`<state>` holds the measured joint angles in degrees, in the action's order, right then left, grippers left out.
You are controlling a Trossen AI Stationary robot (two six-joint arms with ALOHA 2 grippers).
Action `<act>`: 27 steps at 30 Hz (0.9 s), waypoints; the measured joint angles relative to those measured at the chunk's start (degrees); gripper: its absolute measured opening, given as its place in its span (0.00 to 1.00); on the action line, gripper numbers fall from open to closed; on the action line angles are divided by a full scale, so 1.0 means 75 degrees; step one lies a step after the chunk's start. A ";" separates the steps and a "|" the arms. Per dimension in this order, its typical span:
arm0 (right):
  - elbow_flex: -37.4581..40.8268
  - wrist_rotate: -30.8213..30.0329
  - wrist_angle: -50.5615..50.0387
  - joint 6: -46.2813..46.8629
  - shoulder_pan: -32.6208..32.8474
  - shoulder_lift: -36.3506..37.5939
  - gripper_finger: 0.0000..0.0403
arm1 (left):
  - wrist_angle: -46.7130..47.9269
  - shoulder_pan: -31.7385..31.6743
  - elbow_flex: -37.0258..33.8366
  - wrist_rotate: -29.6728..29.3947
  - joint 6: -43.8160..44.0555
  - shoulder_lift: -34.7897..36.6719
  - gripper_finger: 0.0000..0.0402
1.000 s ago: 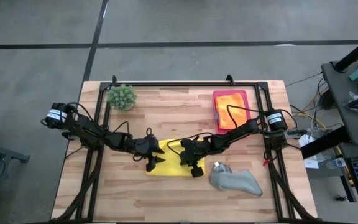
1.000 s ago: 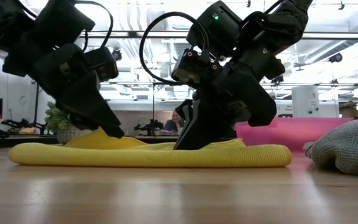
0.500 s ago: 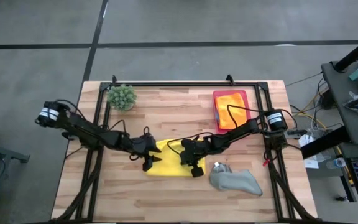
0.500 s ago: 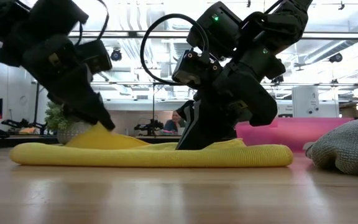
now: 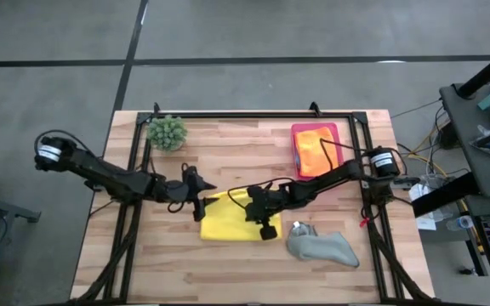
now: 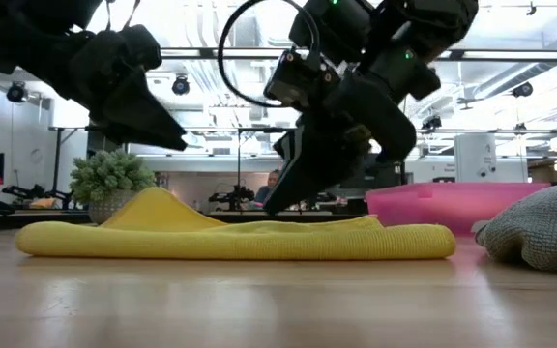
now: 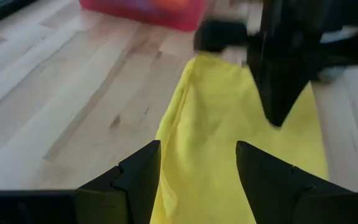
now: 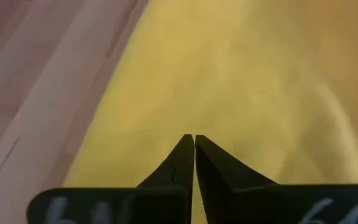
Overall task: Fold microfiber towels
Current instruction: Fold the yellow microfiber cloth
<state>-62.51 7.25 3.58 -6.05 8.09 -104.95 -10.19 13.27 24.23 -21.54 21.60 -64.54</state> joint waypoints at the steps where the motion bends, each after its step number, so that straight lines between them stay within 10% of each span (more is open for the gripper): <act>1: -0.0005 -0.0082 -0.0072 -0.0008 -0.0013 0.0094 0.02 | 0.0019 0.0025 0.0000 0.0000 0.0020 -0.0045 0.48; 15: -0.0012 -0.1424 -0.2140 0.0018 -0.0278 0.1166 0.02 | -0.0327 0.0278 0.0140 -0.0017 0.0057 -0.1850 0.48; 27: 0.0122 -0.0938 -0.2391 0.0800 -0.0465 0.0856 0.02 | 0.0123 0.0204 0.0067 -0.2487 0.0071 -0.2297 0.48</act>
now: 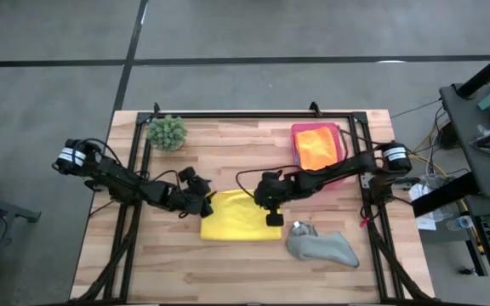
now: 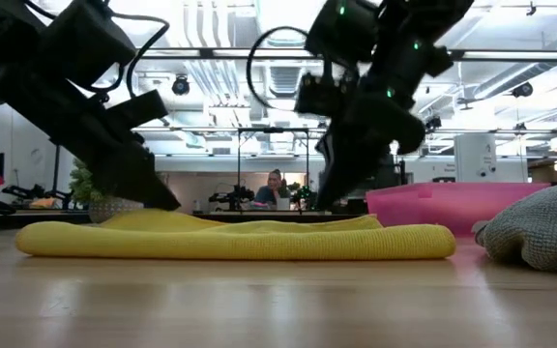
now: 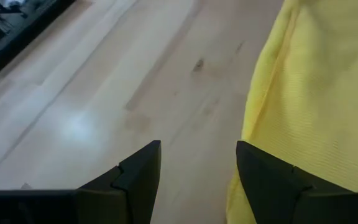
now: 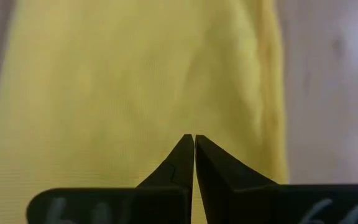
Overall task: Fold microfiber towels
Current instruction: Fold the yellow microfiber cloth
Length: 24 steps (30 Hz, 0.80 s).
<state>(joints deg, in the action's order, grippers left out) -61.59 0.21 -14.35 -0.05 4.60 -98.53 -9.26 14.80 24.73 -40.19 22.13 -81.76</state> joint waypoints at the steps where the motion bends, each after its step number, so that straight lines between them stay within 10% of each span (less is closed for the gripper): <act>1: 0.0004 0.0021 -0.0015 0.0024 0.0001 -0.0097 0.02 | 0.0006 -0.0008 0.0000 -0.0091 0.0003 -0.0008 0.48; 15: 0.0010 0.0028 -0.0293 0.0102 -0.0003 -0.0286 0.02 | 0.0368 0.0004 0.0126 -0.1196 -0.0382 0.0303 0.48; 24: 0.0007 -0.0056 -0.0823 0.0264 -0.0193 0.0479 0.02 | 0.0014 0.0059 0.0495 0.2399 -0.0368 0.0762 0.48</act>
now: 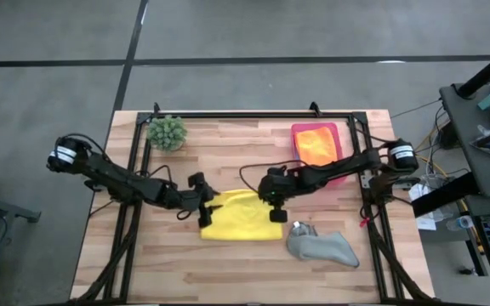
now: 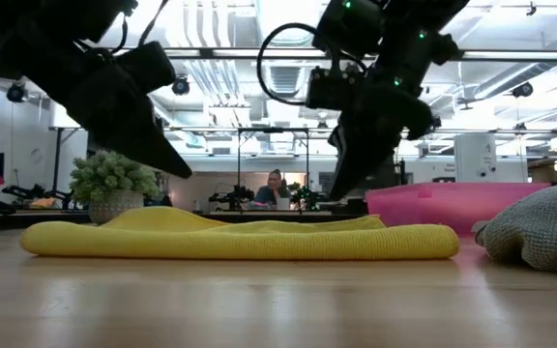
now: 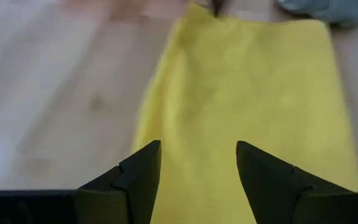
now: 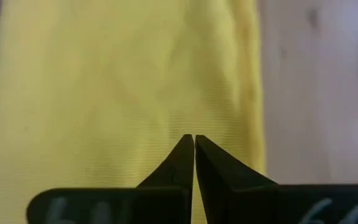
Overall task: Fold microfiber towels
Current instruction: Fold the yellow microfiber cloth
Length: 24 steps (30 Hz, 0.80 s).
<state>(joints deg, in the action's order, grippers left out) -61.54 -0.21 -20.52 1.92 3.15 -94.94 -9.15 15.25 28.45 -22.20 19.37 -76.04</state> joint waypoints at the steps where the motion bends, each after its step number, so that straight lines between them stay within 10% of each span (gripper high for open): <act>1: 0.0000 0.0000 -0.0013 0.0078 -0.0070 0.0030 0.02 | -0.0031 0.0025 0.0000 0.0125 0.0157 -0.0087 0.48; 24: 0.0025 0.0291 -0.0641 0.2554 -0.1270 0.0033 0.49 | -0.0327 0.0334 -0.0047 0.0083 0.1549 -0.2250 0.48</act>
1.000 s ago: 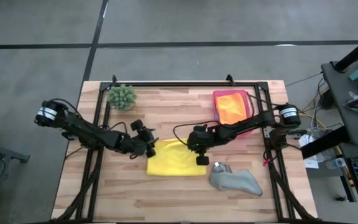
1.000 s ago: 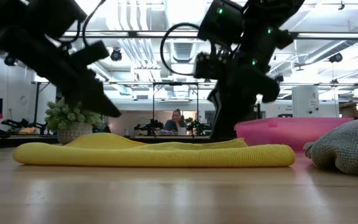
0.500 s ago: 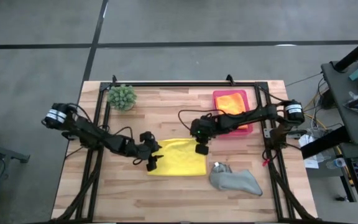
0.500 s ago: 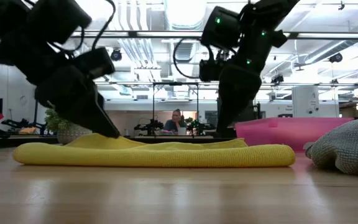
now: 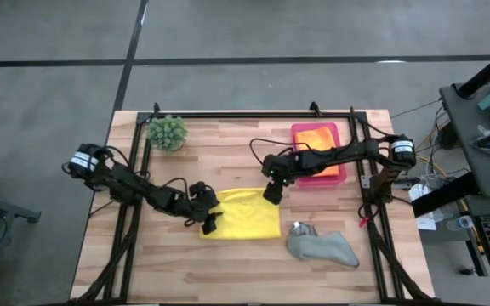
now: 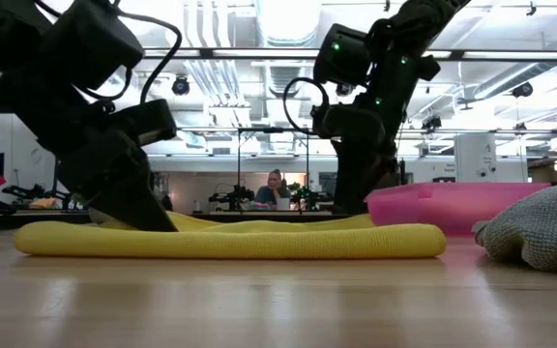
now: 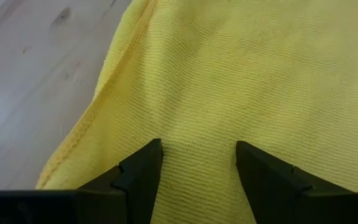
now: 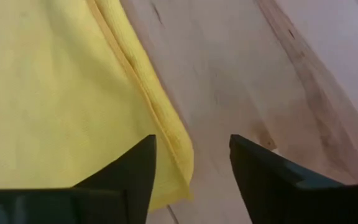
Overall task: Fold microfiber towels
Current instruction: Fold the yellow microfiber cloth
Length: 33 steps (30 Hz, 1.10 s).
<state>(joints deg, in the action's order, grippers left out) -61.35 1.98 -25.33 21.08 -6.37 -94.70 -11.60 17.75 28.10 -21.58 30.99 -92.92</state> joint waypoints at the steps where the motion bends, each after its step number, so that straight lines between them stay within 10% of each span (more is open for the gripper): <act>1: 0.0012 0.0000 -0.0001 0.0001 0.0000 0.0000 0.50 | 0.0032 -0.0002 -0.0003 0.0002 0.0005 0.0002 0.48; 33: -0.0137 0.1761 0.0709 -0.2290 0.1199 -0.0472 0.51 | 0.0139 0.0010 -0.0002 -0.0327 0.0033 -0.0021 0.48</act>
<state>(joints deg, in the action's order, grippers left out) -62.38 15.19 -20.01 3.90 2.62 -98.24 -10.56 17.82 28.08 -24.03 31.24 -93.08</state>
